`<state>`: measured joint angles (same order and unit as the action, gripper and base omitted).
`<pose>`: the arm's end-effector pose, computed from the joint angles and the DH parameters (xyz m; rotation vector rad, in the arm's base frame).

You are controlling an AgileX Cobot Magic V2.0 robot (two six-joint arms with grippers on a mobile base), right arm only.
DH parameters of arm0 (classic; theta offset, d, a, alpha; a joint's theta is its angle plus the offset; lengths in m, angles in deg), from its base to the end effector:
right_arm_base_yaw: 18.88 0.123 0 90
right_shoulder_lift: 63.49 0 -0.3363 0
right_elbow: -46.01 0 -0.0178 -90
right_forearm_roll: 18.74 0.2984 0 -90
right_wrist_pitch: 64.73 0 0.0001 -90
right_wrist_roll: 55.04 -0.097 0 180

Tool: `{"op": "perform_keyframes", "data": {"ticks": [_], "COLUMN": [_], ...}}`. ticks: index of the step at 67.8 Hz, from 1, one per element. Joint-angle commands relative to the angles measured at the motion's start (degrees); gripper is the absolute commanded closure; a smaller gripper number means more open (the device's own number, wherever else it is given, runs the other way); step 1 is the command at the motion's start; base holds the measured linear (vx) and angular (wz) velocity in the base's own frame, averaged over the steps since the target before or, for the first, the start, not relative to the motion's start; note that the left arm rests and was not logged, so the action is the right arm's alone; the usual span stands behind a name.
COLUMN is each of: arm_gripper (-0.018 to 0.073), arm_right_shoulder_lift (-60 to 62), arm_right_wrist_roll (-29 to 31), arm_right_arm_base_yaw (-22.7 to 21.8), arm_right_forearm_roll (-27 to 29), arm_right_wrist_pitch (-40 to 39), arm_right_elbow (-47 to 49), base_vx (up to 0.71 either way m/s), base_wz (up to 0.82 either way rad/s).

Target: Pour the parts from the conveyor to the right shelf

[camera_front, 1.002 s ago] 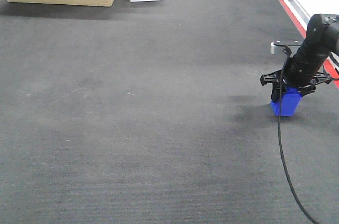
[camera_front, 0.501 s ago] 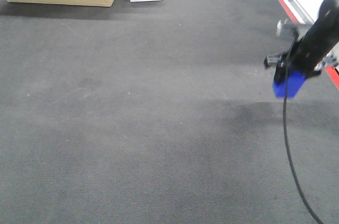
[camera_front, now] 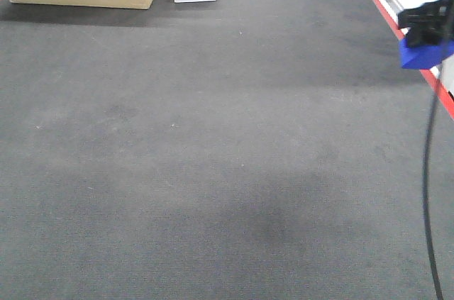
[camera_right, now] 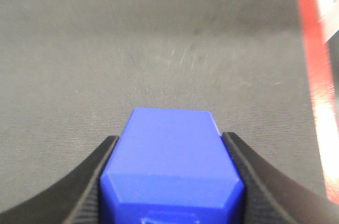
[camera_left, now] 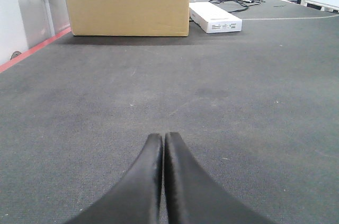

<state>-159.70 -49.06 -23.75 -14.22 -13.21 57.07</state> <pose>0.3977 -0.0279 0.4299 0.0062 2.3818 0.0069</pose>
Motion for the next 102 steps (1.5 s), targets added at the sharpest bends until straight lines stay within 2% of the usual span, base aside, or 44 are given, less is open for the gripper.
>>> {"op": "perform_keyframes", "data": {"ticks": [1,24,49,68,102], "arm_gripper": [0.0565,0.0565,0.0565,0.0565,0.0565], "arm_right_shoulder_lift": [9.65,38.78,66.61,77.17,77.56], "arm_right_wrist_roll": [1.21,1.36,2.44,2.95,2.62], "arm_right_arm_base_yaw": [-0.21,-0.21,-0.21,-0.21,-0.21], "arm_right_forearm_roll": [0.66,1.31,1.44,1.1,0.59], "arm_right_wrist_pitch": [-8.37,-22.78,-25.07,-24.8,-24.46], "arm_right_elbow": [-6.95,-38.08,-58.71,-64.52,-64.52], "base_vx": [0.0,0.0,0.0,0.0,0.0], "base_wz": [0.0,0.0,0.0,0.0,0.0]}}
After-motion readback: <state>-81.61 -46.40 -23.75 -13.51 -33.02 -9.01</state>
